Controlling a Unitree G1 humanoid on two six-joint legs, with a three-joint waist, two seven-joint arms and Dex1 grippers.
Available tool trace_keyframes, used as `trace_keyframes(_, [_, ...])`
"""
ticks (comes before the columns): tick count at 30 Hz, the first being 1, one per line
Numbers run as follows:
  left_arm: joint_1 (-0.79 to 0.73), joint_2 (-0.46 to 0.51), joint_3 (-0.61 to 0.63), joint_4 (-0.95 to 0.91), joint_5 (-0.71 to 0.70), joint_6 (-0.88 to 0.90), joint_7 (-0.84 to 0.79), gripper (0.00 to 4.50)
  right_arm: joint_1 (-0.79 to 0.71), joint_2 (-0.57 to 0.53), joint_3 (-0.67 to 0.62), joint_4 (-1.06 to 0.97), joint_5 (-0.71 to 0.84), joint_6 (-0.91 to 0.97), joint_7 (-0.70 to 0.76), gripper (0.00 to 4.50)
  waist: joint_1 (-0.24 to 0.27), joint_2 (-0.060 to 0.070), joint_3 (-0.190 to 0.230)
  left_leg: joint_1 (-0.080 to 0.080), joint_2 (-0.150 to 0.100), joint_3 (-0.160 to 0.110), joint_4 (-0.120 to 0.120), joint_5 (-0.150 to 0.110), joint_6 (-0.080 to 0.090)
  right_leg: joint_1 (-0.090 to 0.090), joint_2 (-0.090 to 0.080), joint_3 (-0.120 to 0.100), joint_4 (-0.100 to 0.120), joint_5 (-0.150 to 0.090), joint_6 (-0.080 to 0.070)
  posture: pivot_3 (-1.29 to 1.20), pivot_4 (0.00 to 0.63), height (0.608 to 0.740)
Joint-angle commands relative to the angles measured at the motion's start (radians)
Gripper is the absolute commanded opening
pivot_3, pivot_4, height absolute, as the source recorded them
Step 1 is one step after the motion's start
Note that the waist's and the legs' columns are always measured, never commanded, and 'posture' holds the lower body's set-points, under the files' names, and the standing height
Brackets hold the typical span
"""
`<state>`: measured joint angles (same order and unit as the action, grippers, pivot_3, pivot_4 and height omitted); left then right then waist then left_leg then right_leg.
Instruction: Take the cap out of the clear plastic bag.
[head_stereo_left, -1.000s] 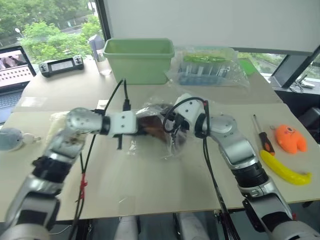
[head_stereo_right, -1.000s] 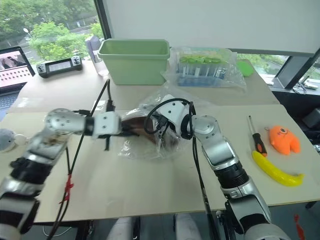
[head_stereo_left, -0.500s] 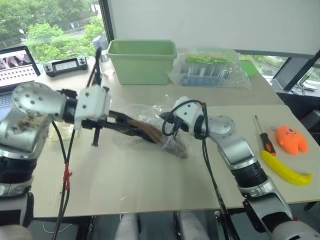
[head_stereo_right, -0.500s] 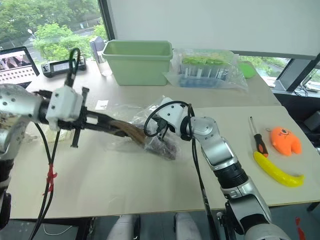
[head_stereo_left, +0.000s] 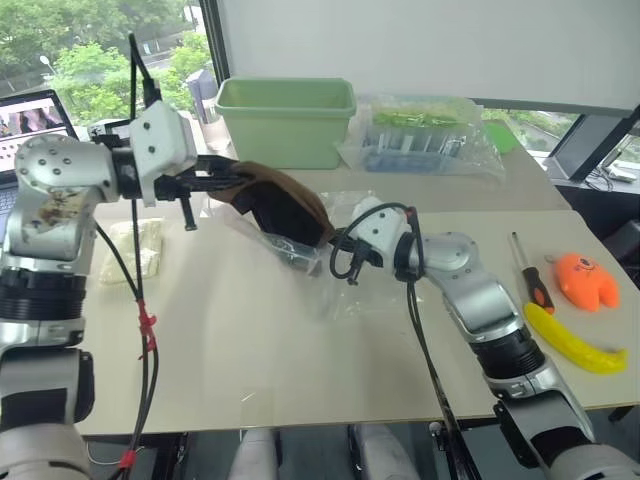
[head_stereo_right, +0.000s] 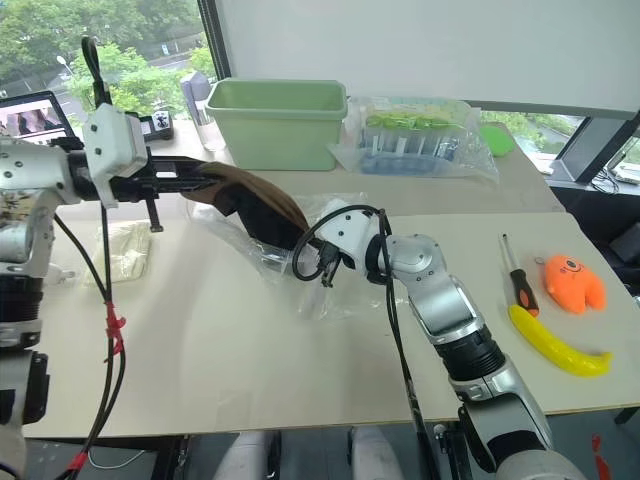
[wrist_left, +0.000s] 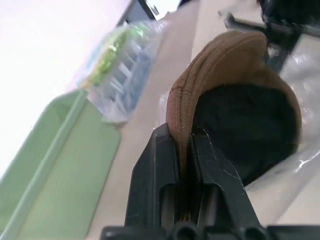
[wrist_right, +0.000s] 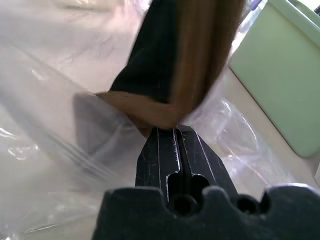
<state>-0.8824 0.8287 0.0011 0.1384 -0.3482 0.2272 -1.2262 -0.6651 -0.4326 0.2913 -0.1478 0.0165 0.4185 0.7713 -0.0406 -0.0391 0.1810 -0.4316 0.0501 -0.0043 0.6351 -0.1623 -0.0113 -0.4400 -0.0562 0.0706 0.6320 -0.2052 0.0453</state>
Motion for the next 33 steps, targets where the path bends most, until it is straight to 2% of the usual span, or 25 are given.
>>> trace_keyframes(1, [-0.016, 0.012, 0.052, -0.174, -0.175, 0.182, -0.04, 0.04, -0.006, 0.005, -0.001, -0.058, 0.021, 0.018, 0.016, 0.0, -0.002, 0.0, 0.0, 0.0, 0.0, 0.0, 0.0, 0.0, 0.0, 0.0, 0.0, 0.0, 0.0, 0.0, 0.0, 0.0, 0.15, 0.74])
trace_keyframes(8, [-0.115, -0.001, 0.181, -0.203, -0.358, 0.382, 0.015, 0.04, -0.01, 0.003, -0.002, -0.051, 0.008, 0.014, 0.013, 0.0, -0.006, 0.0, 0.0, 0.001, 0.0, -0.001, 0.0, 0.0, 0.0, 0.0, 0.001, 0.0, 0.003, 0.0, -0.001, 0.0, 0.15, 0.74])
trace_keyframes(14, [-0.248, -0.04, 0.346, -0.131, -0.515, 0.493, 0.159, 0.04, -0.012, 0.007, 0.001, -0.045, 0.004, 0.008, 0.011, 0.0, -0.004, -0.001, 0.0, 0.001, 0.0, -0.001, 0.002, 0.0, 0.0, 0.001, 0.001, 0.0, 0.002, 0.0, 0.0, 0.0, 0.15, 0.74])
trace_keyframes(18, [-0.301, -0.055, 0.393, -0.084, -0.527, 0.479, 0.252, 0.04, -0.013, 0.008, 0.004, -0.042, 0.004, 0.005, 0.011, 0.0, -0.006, -0.001, 0.0, 0.001, 0.0, -0.001, 0.001, 0.0, 0.0, 0.001, 0.0, 0.0, 0.001, 0.0, 0.0, 0.0, 0.15, 0.74])
trace_keyframes(21, [-0.394, -0.091, 0.417, 0.087, -0.408, 0.357, 0.456, 0.04, -0.016, 0.014, 0.008, -0.037, 0.004, 0.002, 0.011, 0.0, 0.001, -0.001, 0.0, 0.002, 0.0, -0.001, 0.002, 0.0, 0.0, 0.001, 0.001, 0.0, 0.003, 0.0, 0.0, 0.0, 0.15, 0.74])
trace_keyframes(24, [-0.409, -0.084, 0.368, 0.208, -0.245, 0.2, 0.552, 0.04, -0.017, 0.018, 0.012, -0.033, 0.002, -0.001, 0.012, 0.0, -0.001, -0.001, 0.0, 0.003, -0.001, -0.001, 0.004, 0.001, -0.001, 0.002, 0.0, 0.0, 0.005, 0.001, 0.001, 0.0, 0.15, 0.74])
trace_keyframes(28, [-0.251, 0.002, 0.114, 0.289, 0.204, -0.218, 0.622, 0.04, -0.019, 0.021, 0.017, -0.024, -0.002, -0.01, 0.012, 0.0, -0.003, -0.001, 0.0, 0.005, -0.001, -0.001, 0.003, 0.001, -0.002, 0.003, 0.0, 0.0, 0.006, 0.0, 0.0, 0.0, 0.15, 0.74])
trace_keyframes(31, [-0.111, 0.059, 0.0, 0.333, 0.416, -0.473, 0.671, 0.04, -0.018, 0.025, 0.02, -0.023, -0.005, -0.013, 0.009, 0.0, -0.003, -0.001, 0.0, 0.006, -0.001, 0.0, -0.002, 0.003, -0.005, 0.001, 0.0, 0.001, 0.006, 0.0, -0.002, 0.0, 0.15, 0.74])
trace_keyframes(33, [0.005, 0.052, -0.007, 0.37, 0.473, -0.583, 0.744, 0.04, -0.018, 0.029, 0.019, -0.023, -0.005, -0.013, 0.006, 0.0, -0.001, -0.001, 0.0, 0.005, 0.0, 0.0, -0.003, 0.003, -0.005, 0.0, 0.0, 0.001, 0.007, -0.001, -0.003, 0.0, 0.15, 0.74])
